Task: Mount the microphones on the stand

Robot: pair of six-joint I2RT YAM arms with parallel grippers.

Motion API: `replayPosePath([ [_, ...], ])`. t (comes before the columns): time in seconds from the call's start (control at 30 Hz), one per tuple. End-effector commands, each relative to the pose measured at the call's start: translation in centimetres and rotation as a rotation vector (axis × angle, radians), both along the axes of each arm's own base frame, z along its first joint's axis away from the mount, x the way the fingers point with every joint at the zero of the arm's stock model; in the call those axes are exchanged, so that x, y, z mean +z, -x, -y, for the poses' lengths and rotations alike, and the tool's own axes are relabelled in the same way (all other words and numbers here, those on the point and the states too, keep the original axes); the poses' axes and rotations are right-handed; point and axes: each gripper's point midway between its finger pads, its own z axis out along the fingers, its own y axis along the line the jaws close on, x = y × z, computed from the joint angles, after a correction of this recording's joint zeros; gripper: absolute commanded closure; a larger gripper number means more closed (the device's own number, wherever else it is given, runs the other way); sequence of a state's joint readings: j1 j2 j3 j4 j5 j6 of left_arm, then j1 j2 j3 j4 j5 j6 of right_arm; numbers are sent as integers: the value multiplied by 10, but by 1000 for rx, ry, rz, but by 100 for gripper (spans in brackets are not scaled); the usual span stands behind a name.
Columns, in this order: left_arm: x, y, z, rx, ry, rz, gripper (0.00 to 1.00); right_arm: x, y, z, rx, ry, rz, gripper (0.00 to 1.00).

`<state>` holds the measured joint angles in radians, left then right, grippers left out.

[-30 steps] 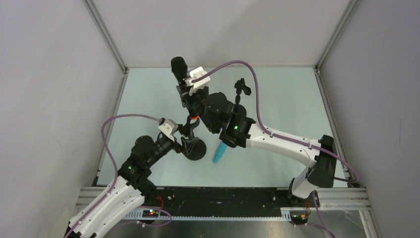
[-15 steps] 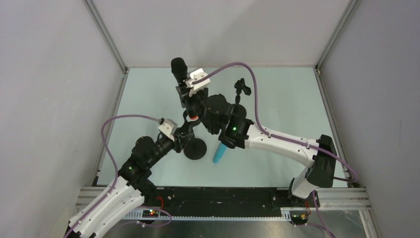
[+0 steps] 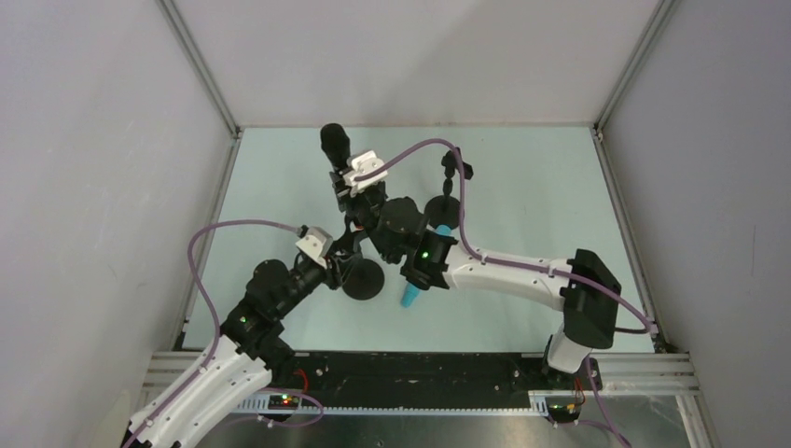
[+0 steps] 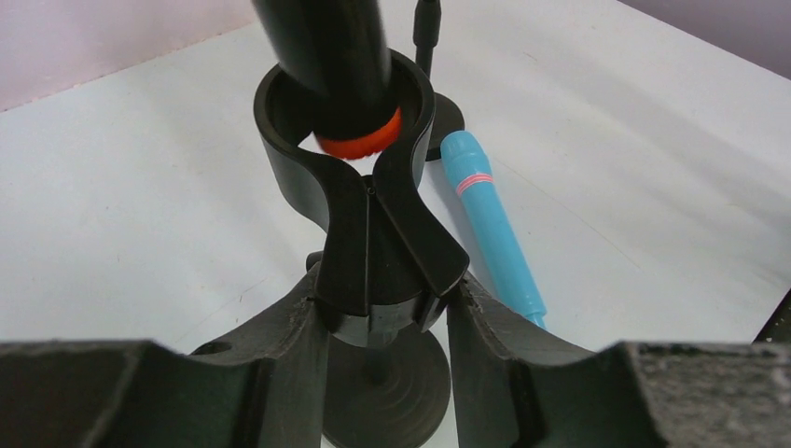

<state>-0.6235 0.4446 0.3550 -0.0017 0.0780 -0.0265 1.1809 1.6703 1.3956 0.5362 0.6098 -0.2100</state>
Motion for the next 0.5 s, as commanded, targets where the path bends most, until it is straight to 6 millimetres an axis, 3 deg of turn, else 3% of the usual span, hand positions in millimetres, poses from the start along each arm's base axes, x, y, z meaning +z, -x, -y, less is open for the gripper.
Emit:
replayPosePath([
  [0.0, 9, 2, 3, -21, 13, 26, 100, 2, -4, 1, -81, -31, 88, 100],
  [0.2, 8, 2, 3, -22, 9, 23, 100, -22, 16, -5, -118, 10, 143, 100],
  [0.47, 11, -3, -1, 9, 6, 27, 96, -28, 44, 12, -253, -18, 231, 100],
])
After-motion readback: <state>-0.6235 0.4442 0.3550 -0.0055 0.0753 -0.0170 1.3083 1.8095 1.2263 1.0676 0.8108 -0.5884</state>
